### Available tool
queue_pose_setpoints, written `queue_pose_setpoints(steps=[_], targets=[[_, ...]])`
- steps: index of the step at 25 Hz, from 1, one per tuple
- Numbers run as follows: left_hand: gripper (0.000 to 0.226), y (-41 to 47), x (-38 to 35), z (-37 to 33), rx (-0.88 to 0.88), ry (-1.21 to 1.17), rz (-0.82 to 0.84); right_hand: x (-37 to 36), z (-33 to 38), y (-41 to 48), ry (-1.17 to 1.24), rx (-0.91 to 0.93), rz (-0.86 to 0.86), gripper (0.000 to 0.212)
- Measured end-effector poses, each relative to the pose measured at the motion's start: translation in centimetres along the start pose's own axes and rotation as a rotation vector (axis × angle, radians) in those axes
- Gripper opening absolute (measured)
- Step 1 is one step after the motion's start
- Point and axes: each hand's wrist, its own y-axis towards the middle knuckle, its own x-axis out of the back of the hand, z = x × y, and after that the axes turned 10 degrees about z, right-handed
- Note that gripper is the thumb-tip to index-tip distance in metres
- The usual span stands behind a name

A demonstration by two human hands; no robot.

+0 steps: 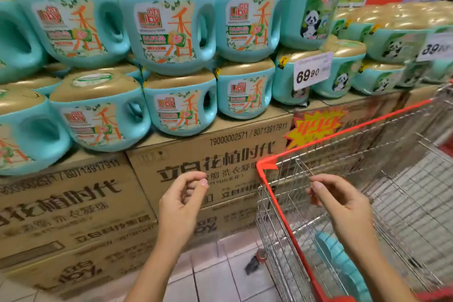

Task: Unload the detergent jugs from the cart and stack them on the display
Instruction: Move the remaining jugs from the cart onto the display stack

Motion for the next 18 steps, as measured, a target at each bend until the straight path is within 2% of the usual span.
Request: queue_pose_setpoints(steps=[7, 11, 13, 18], targets=[[0.016, -11.2, -8.7, 4.5, 0.299, -0.067, 0.285, 6.3, -3.8, -11.1, 0.038, -0.252, -0.066, 0.018], [0.018, -13.2, -14.4, 4.1, 0.319, -0.059, 0.315, 11.7, -5.1, -12.3, 0.052, -0.281, -0.093, 0.019], [0.021, -13.7, -18.1, 3.3, 0.29, -0.04, 0.327, 15.2, -5.7, -12.3, 0.041, -0.284, -0.053, 0.019], [0.021, -14.2, -27.0, 1.2, 0.297, -0.106, 0.236, 24.4, -7.0, -10.1, -0.03, -0.309, 0.057, 0.021]])
